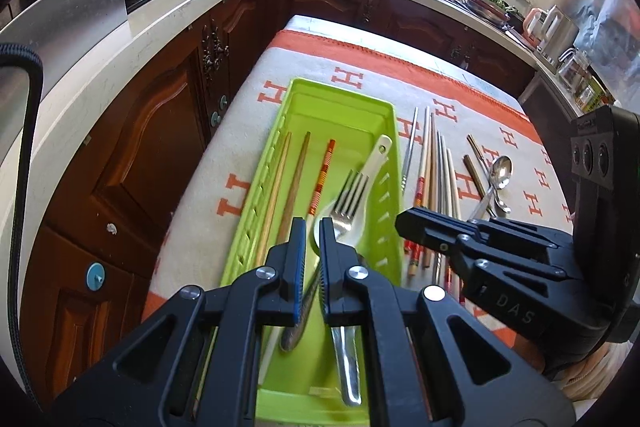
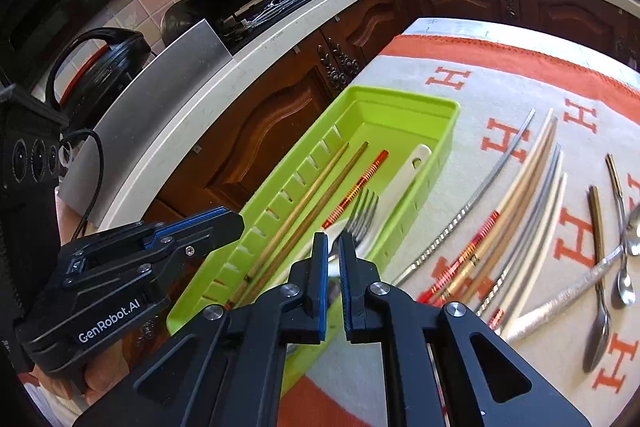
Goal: Organize utensils
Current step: 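Move both tools back over the remaining utensils on the cloth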
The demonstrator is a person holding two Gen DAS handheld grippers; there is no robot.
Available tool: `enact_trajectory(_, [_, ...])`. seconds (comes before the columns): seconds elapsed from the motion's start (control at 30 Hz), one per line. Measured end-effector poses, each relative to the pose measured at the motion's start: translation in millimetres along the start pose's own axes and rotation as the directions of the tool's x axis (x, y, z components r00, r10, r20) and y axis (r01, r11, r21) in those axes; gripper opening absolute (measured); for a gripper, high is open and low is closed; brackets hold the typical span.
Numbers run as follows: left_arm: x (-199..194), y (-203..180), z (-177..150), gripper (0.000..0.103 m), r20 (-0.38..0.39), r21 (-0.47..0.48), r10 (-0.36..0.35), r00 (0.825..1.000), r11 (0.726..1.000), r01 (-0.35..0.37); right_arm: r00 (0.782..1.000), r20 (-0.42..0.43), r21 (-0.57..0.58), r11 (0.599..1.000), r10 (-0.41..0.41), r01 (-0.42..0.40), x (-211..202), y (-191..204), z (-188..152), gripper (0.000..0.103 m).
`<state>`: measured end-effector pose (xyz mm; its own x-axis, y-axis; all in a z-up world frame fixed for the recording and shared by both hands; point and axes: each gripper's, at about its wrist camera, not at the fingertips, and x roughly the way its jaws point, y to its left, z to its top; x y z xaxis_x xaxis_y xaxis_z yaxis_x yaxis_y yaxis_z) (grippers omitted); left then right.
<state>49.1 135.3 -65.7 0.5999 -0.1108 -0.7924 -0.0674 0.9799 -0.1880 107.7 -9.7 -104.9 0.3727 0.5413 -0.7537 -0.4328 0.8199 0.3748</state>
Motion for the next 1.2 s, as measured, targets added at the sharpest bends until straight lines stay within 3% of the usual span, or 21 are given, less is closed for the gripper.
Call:
enact_trajectory(0.7, [-25.0,-45.5,-28.2,0.004,-0.001,0.078,-0.029,1.000,0.997,0.029,0.994,0.074,0.100,0.992,-0.084,0.076,-89.8,-43.6,-66.0,0.006])
enact_trajectory(1.03, [-4.1,-87.7,-16.0,0.004,-0.046,0.142,-0.072,0.996,0.987,0.078,0.988,0.082,0.207,0.972,-0.131,0.111,-113.0,-98.4,-84.8,0.010])
enact_trajectory(1.2, [20.0,-110.0,11.6,0.004,-0.110,0.194,-0.088,0.990,0.975,0.108,0.987,0.078,0.247,0.962,-0.141,0.118,-116.0,-123.8,-81.0,0.010])
